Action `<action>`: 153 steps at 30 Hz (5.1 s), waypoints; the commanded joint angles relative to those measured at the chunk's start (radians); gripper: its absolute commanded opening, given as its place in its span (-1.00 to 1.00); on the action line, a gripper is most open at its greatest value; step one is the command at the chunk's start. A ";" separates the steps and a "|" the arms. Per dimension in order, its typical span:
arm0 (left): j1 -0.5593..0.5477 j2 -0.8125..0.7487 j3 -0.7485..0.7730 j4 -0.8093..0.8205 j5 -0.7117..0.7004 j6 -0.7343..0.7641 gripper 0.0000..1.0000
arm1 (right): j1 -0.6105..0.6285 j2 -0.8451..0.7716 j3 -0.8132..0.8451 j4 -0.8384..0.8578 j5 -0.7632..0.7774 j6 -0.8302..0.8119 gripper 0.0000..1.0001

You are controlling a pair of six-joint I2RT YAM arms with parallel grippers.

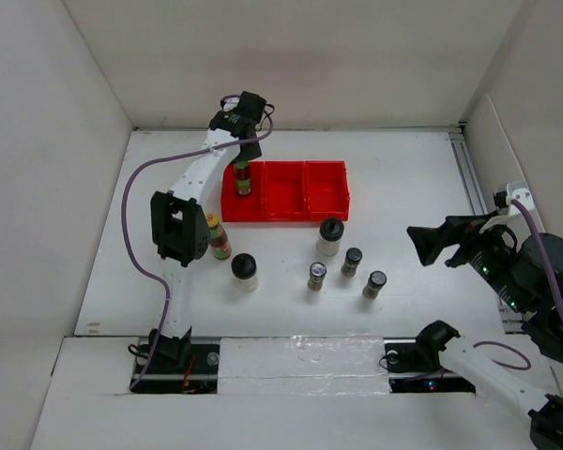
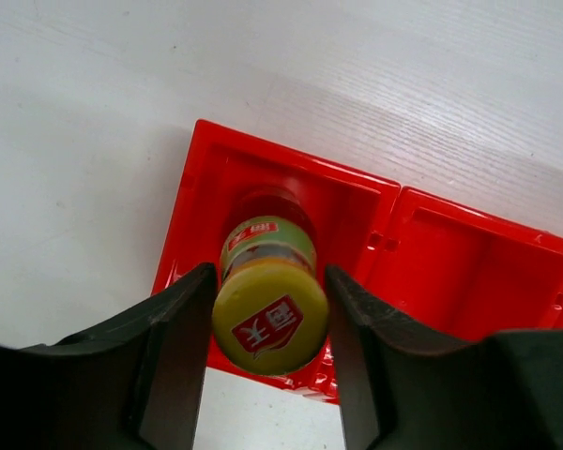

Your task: Organize the condiment bottles

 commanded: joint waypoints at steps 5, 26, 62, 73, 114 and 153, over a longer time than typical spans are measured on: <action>0.001 -0.122 -0.005 0.068 -0.020 0.009 0.22 | 0.011 -0.014 0.005 0.047 -0.021 0.001 1.00; -0.008 -0.812 -0.540 0.033 0.017 -0.016 0.98 | 0.011 0.003 -0.009 0.044 -0.035 -0.012 1.00; -0.008 -0.865 -1.091 0.190 0.108 0.029 -1.00 | 0.011 0.003 -0.052 0.089 -0.072 0.000 1.00; -0.008 -0.853 -0.875 0.085 0.095 0.067 -1.00 | 0.011 0.017 -0.044 0.099 -0.076 0.001 1.00; -0.008 -0.386 -0.505 0.196 0.072 0.056 -1.00 | 0.011 0.008 -0.080 0.116 -0.041 0.006 1.00; -0.008 -1.151 -1.042 0.336 0.021 0.087 0.98 | 0.011 0.500 -0.322 0.464 -0.137 0.084 1.00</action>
